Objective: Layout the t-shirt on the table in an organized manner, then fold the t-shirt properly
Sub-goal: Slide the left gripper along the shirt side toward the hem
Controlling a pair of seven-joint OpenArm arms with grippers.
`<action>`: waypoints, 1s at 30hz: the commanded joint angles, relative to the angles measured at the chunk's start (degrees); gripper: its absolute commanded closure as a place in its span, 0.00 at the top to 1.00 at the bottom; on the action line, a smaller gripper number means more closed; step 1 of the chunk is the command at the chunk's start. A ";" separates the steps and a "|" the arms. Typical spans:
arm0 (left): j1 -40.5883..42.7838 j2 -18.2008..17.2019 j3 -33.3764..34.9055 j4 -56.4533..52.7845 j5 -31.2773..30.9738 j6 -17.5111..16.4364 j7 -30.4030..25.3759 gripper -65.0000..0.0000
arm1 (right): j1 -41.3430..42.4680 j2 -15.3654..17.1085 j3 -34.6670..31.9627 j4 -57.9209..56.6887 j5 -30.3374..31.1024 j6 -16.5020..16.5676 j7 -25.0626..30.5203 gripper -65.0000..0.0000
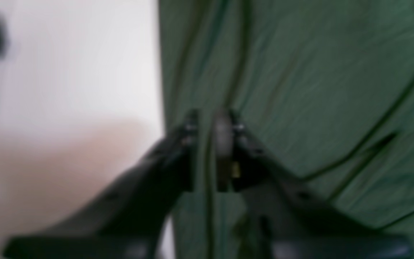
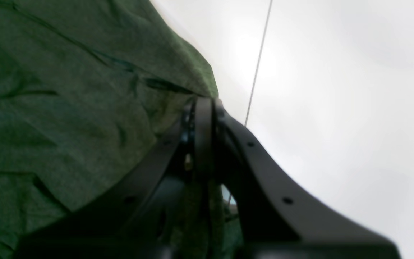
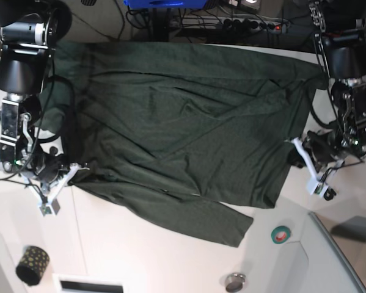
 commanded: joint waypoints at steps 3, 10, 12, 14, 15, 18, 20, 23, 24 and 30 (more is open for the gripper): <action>-7.17 -1.05 -0.29 -7.76 0.18 0.35 -0.78 0.45 | 1.45 0.53 0.18 1.33 0.49 0.02 1.24 0.01; -19.74 -0.96 1.20 -31.41 0.27 2.46 -13.79 0.84 | 1.45 0.53 -0.17 1.33 0.49 0.02 1.24 0.01; -22.20 -0.87 6.04 -36.86 0.27 4.40 -17.83 0.83 | 1.45 0.53 -0.26 1.33 0.49 0.02 1.24 0.01; -24.22 -0.70 11.93 -41.96 0.09 6.15 -21.70 0.83 | 1.45 0.53 -0.26 1.33 0.49 0.11 1.24 0.01; -25.02 -0.17 14.12 -44.33 -0.17 7.74 -23.55 0.83 | 1.45 0.45 -0.26 1.33 0.49 0.11 1.24 0.01; -25.63 0.97 15.62 -49.08 -0.26 11.78 -27.94 0.83 | 1.37 0.45 -0.17 1.33 0.49 0.19 1.24 0.01; -25.63 1.59 15.53 -51.54 -0.43 13.10 -29.79 0.83 | 1.37 0.45 0.09 1.33 0.49 0.19 1.24 0.01; -25.28 1.59 15.53 -52.95 -0.43 13.10 -29.96 0.83 | 1.37 0.45 0.09 1.33 0.49 0.19 1.24 0.01; -25.02 1.59 15.62 -52.95 -0.43 13.10 -29.79 0.83 | 1.37 0.45 0.09 1.33 0.49 0.19 1.24 0.01; -21.15 1.59 15.62 -52.60 -0.35 13.10 -29.70 0.37 | 1.37 0.45 -0.17 1.33 0.49 0.19 1.33 0.01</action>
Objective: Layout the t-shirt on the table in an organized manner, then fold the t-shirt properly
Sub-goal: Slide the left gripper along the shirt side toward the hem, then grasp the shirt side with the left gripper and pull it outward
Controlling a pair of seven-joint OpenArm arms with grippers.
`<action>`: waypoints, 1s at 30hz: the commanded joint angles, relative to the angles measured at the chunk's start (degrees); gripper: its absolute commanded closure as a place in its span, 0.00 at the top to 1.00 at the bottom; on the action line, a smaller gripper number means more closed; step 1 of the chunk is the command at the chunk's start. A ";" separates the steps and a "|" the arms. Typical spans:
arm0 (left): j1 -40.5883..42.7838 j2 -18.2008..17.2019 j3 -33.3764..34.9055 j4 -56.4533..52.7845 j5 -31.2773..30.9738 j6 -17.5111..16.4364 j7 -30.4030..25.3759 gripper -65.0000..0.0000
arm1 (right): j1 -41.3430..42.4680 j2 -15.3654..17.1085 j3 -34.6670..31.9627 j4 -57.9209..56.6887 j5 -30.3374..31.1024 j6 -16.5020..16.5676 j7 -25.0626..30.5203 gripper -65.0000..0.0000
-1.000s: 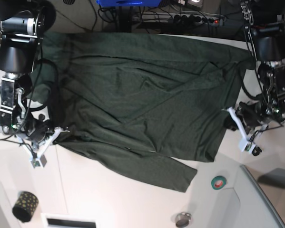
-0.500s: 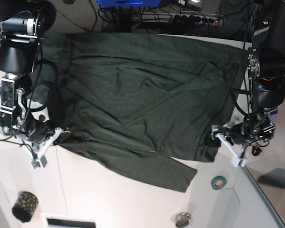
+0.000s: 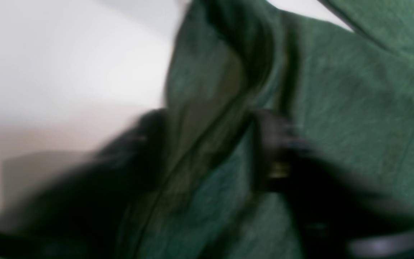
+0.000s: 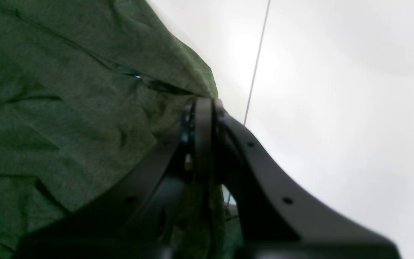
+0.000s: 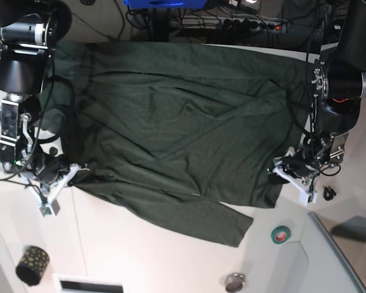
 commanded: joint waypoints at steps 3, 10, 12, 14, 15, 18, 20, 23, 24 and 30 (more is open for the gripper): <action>1.28 -0.07 0.14 -0.34 1.56 0.60 4.92 0.00 | 1.45 0.49 -0.02 1.11 0.51 0.37 1.31 0.01; 2.34 -2.18 -5.31 3.09 1.91 0.60 8.17 0.00 | 0.66 0.40 -0.19 1.20 0.51 0.37 1.31 0.01; 5.06 -2.71 -6.63 10.47 1.56 0.60 12.83 0.00 | 0.49 0.40 -0.19 1.46 0.51 0.37 1.22 0.01; 9.64 -3.06 -9.70 20.58 1.73 0.60 17.40 0.00 | -0.04 0.40 -0.19 1.55 0.51 0.37 1.31 0.01; 12.01 -2.97 -11.81 25.60 2.00 0.68 19.87 0.00 | -0.04 0.40 -0.19 1.55 0.51 0.37 1.31 0.01; 17.72 -2.53 -16.56 38.43 2.08 2.44 26.02 0.00 | -0.13 0.40 -0.19 1.55 0.51 0.37 1.31 0.01; 20.45 -2.44 -17.44 44.23 2.08 5.61 28.92 0.00 | -0.13 0.31 -0.19 1.55 0.51 0.37 1.31 0.01; 23.53 -2.27 -17.44 48.54 1.82 7.45 30.06 0.00 | -0.04 0.23 -0.19 1.55 0.51 0.37 1.22 0.01; 24.14 -2.01 -17.53 48.89 1.82 7.45 30.33 0.00 | -0.04 0.23 -0.19 1.55 0.51 0.37 1.22 0.01; 25.81 -1.92 -17.97 50.04 1.64 7.45 33.93 0.00 | -0.04 0.14 -0.19 1.55 0.51 0.37 1.22 0.01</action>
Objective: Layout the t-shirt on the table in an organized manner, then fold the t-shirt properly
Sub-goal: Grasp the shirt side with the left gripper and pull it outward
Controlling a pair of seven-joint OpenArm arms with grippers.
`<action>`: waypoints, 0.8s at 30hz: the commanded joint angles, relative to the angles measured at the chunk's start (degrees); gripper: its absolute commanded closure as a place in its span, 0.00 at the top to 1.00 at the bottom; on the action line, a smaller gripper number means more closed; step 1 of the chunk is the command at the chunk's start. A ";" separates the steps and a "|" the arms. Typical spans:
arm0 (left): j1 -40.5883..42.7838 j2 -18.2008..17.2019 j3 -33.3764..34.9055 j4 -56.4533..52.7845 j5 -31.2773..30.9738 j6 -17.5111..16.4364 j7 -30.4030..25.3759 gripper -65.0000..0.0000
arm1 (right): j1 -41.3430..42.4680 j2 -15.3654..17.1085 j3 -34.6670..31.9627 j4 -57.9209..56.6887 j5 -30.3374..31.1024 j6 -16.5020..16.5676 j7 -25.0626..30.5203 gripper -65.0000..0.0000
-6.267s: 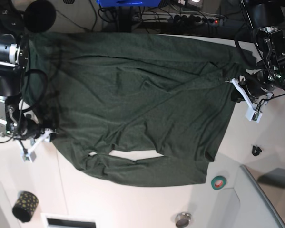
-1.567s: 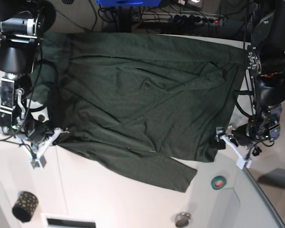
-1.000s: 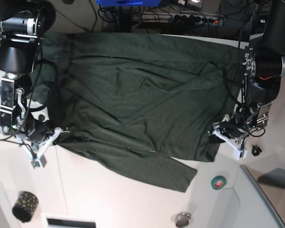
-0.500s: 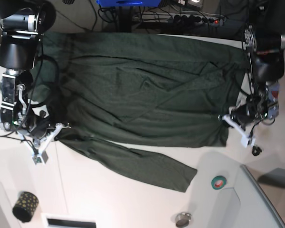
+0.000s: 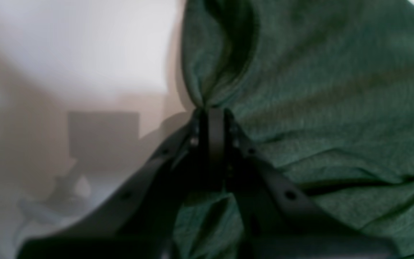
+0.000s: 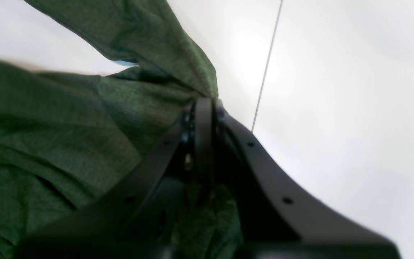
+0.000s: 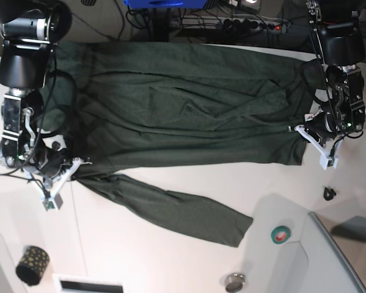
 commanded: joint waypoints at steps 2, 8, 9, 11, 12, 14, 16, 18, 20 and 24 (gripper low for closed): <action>-0.77 -1.17 -0.31 2.94 -0.48 0.22 1.11 0.00 | 1.55 0.51 0.14 1.09 0.51 0.17 1.04 0.01; 1.26 -1.17 -5.84 9.36 -0.56 0.22 7.09 0.71 | 1.55 0.51 0.14 1.09 0.51 0.17 1.04 0.01; 1.43 -1.00 -6.64 11.03 -0.56 0.22 7.88 0.80 | 1.55 0.51 0.14 1.09 0.51 0.17 1.04 0.01; 2.05 -0.47 -9.01 13.84 -0.56 0.22 8.76 0.87 | 1.47 0.51 0.14 1.09 0.51 0.17 1.04 0.01; 2.05 -0.47 -10.24 14.37 -0.56 0.22 8.85 0.86 | 1.47 0.51 0.14 1.09 0.51 0.17 1.04 0.01; 1.26 -0.47 -11.47 13.58 -0.56 0.13 8.85 0.84 | 1.47 0.51 0.14 1.09 0.51 0.17 1.04 0.01; -1.73 -0.47 -11.30 10.77 -0.56 0.04 8.67 0.83 | 1.47 0.51 0.14 1.09 0.51 0.17 1.04 0.01; -4.90 -0.47 -10.33 5.84 -0.56 -0.04 8.41 0.83 | 1.47 0.42 0.14 1.09 0.51 0.17 1.04 0.01; -7.62 -0.47 -8.04 1.18 -0.48 -0.04 6.12 0.83 | 1.47 0.42 0.14 1.09 0.51 0.17 1.04 0.01; -11.75 -0.73 -3.65 -7.70 -0.56 -0.04 -0.64 0.83 | 1.47 0.42 0.14 1.09 0.51 0.17 1.04 0.01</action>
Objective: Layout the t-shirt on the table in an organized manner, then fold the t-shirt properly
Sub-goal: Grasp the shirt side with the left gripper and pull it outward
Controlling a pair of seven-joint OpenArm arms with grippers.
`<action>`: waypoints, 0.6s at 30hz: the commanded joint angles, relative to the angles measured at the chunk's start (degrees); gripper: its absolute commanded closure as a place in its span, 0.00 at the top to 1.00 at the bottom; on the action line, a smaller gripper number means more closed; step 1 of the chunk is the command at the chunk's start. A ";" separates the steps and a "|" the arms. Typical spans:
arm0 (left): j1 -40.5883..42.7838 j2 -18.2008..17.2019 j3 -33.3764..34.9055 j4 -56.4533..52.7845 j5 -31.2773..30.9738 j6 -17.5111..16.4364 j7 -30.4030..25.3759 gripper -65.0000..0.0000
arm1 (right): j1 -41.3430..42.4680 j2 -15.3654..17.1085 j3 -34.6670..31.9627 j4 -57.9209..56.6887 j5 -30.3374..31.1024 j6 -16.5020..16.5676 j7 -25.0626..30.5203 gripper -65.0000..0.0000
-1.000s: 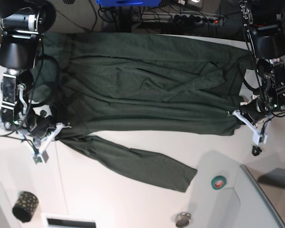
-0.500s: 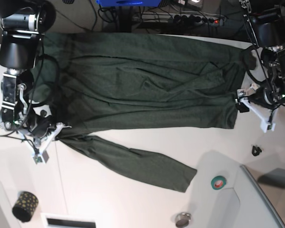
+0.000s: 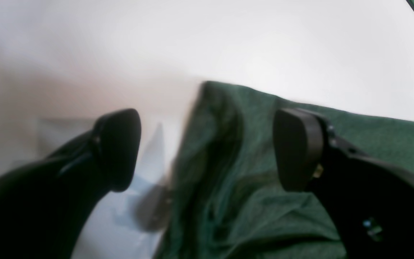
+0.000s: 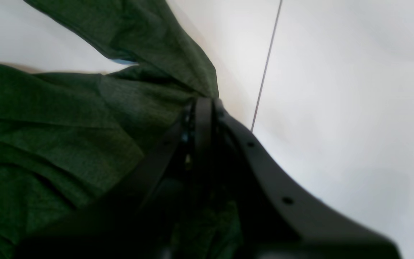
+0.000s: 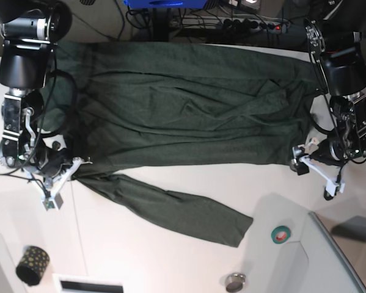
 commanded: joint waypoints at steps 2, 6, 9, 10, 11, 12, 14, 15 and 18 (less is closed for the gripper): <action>-2.91 -1.30 1.04 -2.07 0.07 0.20 -1.52 0.83 | 1.47 0.49 0.14 1.09 0.49 0.17 1.20 0.01; -5.38 -1.21 3.15 -7.00 0.07 0.20 -1.79 0.83 | 1.47 0.49 0.14 1.09 0.49 0.17 1.20 0.01; -6.08 -1.13 3.32 -10.07 0.33 0.37 -5.57 0.83 | 1.47 0.49 0.14 1.09 0.49 0.17 1.20 0.01; -6.25 -1.13 3.41 -11.66 0.51 0.37 -6.53 0.83 | 1.47 0.49 0.14 1.09 0.49 0.17 1.20 0.01; -6.69 -1.13 3.50 -13.24 0.60 0.37 -7.24 0.83 | 1.47 0.49 0.14 1.09 0.49 0.17 1.20 0.01; -7.31 -1.13 3.59 -15.26 0.60 0.28 -7.59 0.83 | 1.47 0.49 0.14 1.09 0.49 0.17 1.20 0.01; -7.57 -1.13 3.59 -17.46 0.60 0.20 -7.68 0.77 | 1.47 0.49 0.05 1.09 0.49 0.17 1.20 0.01; -7.48 -1.13 3.59 -17.63 0.60 0.20 -7.68 0.73 | 1.47 0.49 0.05 1.09 0.49 0.17 1.20 0.01; -7.05 -0.69 3.59 -17.72 0.60 0.20 -7.68 0.59 | 1.47 0.66 0.05 1.09 0.49 0.17 1.20 0.01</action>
